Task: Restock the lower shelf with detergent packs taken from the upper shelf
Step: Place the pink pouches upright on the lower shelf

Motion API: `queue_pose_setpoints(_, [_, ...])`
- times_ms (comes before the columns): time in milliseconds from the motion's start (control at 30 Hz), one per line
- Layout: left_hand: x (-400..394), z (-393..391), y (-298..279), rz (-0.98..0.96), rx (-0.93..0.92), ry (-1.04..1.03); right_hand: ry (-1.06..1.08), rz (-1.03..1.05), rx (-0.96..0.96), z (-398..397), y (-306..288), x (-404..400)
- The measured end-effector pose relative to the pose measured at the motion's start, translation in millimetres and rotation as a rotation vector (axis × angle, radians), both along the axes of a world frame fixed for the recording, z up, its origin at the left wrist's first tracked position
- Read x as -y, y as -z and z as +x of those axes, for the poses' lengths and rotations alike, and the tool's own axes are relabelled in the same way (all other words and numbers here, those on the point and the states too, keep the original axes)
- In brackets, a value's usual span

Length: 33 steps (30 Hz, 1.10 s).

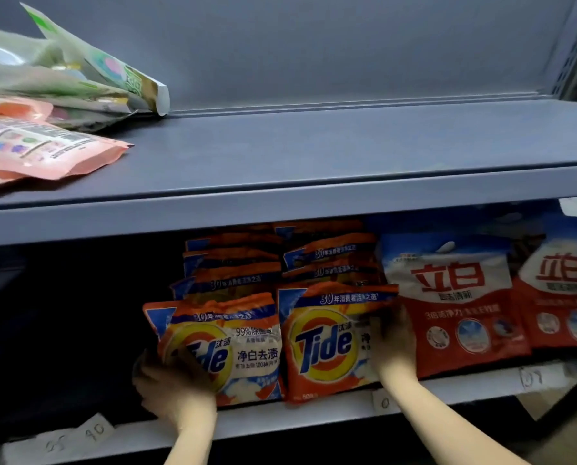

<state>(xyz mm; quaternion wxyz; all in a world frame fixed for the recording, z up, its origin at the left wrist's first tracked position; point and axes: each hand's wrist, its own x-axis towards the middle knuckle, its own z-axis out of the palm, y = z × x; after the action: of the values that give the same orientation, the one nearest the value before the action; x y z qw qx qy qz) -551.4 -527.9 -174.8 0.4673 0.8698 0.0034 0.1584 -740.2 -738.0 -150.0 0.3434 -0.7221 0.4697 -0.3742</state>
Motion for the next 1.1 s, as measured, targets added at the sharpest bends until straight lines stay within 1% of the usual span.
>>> queue_pose_setpoints(33, [-2.1,-6.9,2.9,0.057,0.056,0.057,0.012,-0.049,-0.015,-2.9,0.2,-2.6])
queue_pose_setpoints(100, [-3.9,-24.2,9.8,0.189,0.148,0.191,0.075,-0.228,-0.066,-9.0,-2.9,-14.3])
queue_pose_setpoints(167, [-2.5,-38.5,16.7,0.350,0.196,0.330,0.103,-0.401,-0.161,-16.5,-2.6,-32.2])
queue_pose_setpoints(200, [-1.5,-42.3,20.1,0.416,0.204,0.383,0.066,-0.464,-0.225,-18.5,-0.5,-42.2])
queue_pose_setpoints(267, [-0.3,-45.5,25.7,0.513,0.211,0.452,-0.102,-0.551,-0.371,-20.4,9.6,-59.2])
queue_pose_setpoints(333, [0.2,-46.2,29.0,0.543,0.206,0.480,-0.254,-0.595,-0.525,-19.5,25.5,-63.7])
queue_pose_setpoints(367, [1.8,-46.4,29.2,0.546,0.202,0.481,-0.287,-0.598,-0.602,-18.2,30.6,-61.8])
queue_pose_setpoints(433, [7.3,-46.9,26.8,0.561,0.190,0.479,-0.318,-0.579,-0.661,-14.9,37.2,-53.7])
queue_pose_setpoints(667, [25.1,-43.5,19.5,0.623,0.139,0.496,-0.373,-0.495,-0.654,-4.0,39.1,-30.5])
queue_pose_setpoints(800, [21.3,-45.5,8.5,0.672,0.089,0.525,-0.378,-0.504,-0.645,-6.4,31.1,-32.6])
queue_pose_setpoints(933, [11.0,-49.9,-5.6,0.720,0.063,0.574,-0.407,-0.451,-0.639,-11.1,21.2,-39.4])
queue_pose_setpoints(1033, [0.3,-51.0,-11.2,0.777,0.060,0.563,-0.435,-0.409,-0.707,-15.5,18.5,-39.5])
queue_pose_setpoints(1100, [-3.7,-53.6,-12.2,0.808,0.020,0.536,-0.440,-0.401,-0.745,-17.8,10.9,-41.0])
